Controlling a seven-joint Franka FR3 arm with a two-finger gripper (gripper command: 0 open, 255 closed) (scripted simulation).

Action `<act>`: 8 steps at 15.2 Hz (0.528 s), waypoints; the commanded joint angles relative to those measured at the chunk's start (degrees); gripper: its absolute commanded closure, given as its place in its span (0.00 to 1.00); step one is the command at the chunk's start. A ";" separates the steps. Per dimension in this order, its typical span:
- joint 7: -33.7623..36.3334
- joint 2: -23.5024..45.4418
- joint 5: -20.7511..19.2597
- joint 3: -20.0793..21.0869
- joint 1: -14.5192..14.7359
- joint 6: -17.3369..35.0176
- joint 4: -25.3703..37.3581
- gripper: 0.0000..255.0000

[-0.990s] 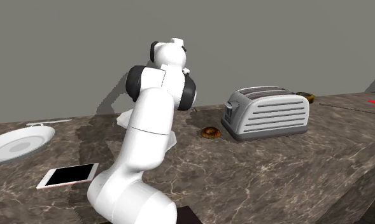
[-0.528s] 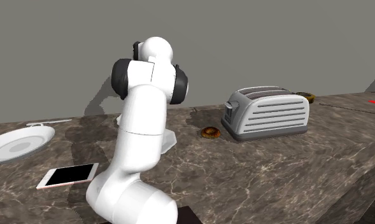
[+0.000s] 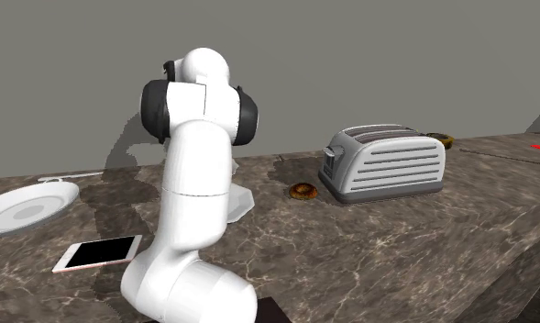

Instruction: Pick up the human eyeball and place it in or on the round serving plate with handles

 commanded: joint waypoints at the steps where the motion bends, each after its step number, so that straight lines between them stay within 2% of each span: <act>1: 0.52 0.17 -0.11 0.06 0.28 1.40 -1.23 1.00; 8: 0.26 0.35 -0.27 -0.19 -0.22 6.71 -6.46 1.00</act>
